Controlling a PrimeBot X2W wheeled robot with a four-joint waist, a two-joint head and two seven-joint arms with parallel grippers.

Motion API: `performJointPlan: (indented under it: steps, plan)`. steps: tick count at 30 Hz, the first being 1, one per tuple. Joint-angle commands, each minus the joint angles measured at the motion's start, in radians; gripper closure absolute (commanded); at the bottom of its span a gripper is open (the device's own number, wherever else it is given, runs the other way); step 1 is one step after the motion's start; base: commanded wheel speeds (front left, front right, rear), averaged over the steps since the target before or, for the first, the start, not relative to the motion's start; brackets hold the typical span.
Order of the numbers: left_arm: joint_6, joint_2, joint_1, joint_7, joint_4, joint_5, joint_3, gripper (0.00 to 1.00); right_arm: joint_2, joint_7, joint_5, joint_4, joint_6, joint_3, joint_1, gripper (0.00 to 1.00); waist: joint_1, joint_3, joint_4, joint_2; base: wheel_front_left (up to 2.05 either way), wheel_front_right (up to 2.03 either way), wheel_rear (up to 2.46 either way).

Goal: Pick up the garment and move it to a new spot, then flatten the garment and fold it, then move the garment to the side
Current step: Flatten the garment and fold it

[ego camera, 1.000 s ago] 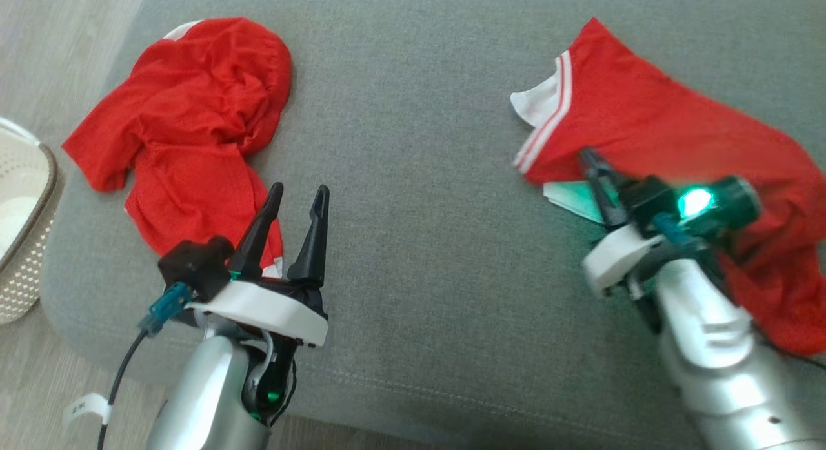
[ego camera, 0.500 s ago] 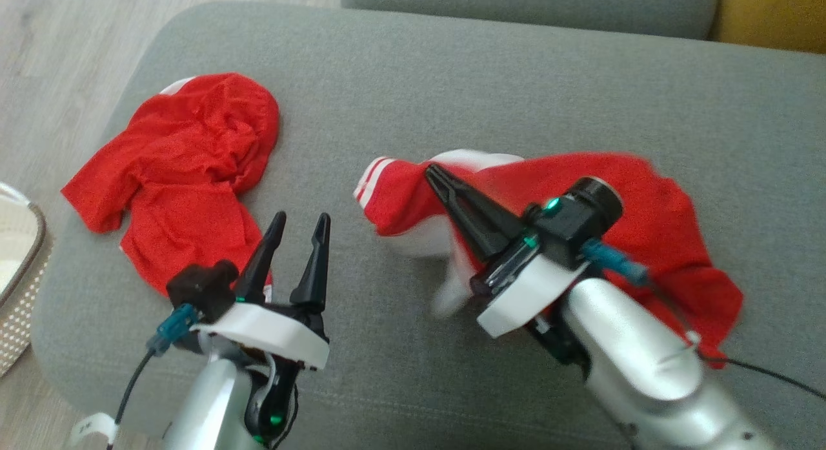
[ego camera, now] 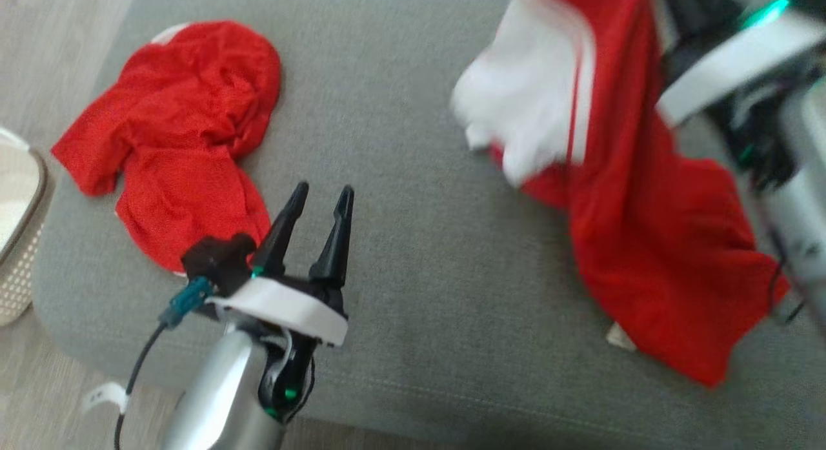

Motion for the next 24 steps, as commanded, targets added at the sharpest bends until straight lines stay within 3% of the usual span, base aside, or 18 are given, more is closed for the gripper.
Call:
performJointPlan:
  steps: [1,3,4,5,10,15,24]
  plan:
    - [-0.004,0.008,-0.058,-0.012,-0.038,-0.013,0.021,0.00,-0.011,0.013,-0.002,0.049,0.008,-0.008,-0.091,1.00,-0.0001,0.066,0.040,0.0000,0.00,0.00,0.00]
    - [-0.005,0.008,-0.074,-0.012,-0.041,-0.020,0.012,0.00,-0.032,0.015,-0.032,0.145,0.008,-0.008,-0.167,1.00,-0.0001,0.092,0.056,0.0000,0.00,0.00,0.00]
    - [-0.006,0.008,-0.081,-0.012,-0.042,-0.023,0.009,0.00,-0.037,0.011,-0.049,0.202,0.008,-0.018,-0.201,0.91,-0.0001,0.103,0.062,0.0000,0.00,0.00,0.00]
    - [-0.006,0.008,-0.087,-0.012,-0.043,-0.027,0.006,0.00,-0.039,0.009,-0.071,0.266,0.008,-0.033,-0.232,0.00,-0.0001,0.111,0.068,0.0000,0.00,0.00,0.00]
    - [-0.008,0.008,-0.102,-0.012,-0.043,-0.035,0.004,0.00,-0.011,-0.030,-0.243,0.506,0.008,-0.069,-0.331,0.00,-0.0001,0.130,0.073,0.0000,0.00,0.00,0.00]
    - [-0.007,0.008,-0.103,-0.012,-0.032,-0.028,0.017,0.00,0.057,-0.103,-0.315,0.602,0.008,-0.105,-0.338,0.00,-0.0001,0.120,0.052,0.0000,0.00,0.00,0.00]
    - [-0.006,0.008,-0.080,-0.012,-0.019,-0.002,0.049,0.00,0.163,-0.277,-0.340,0.594,0.008,-0.113,-0.210,0.00,-0.0001,0.017,-0.018,0.0000,0.00,0.00,0.00]
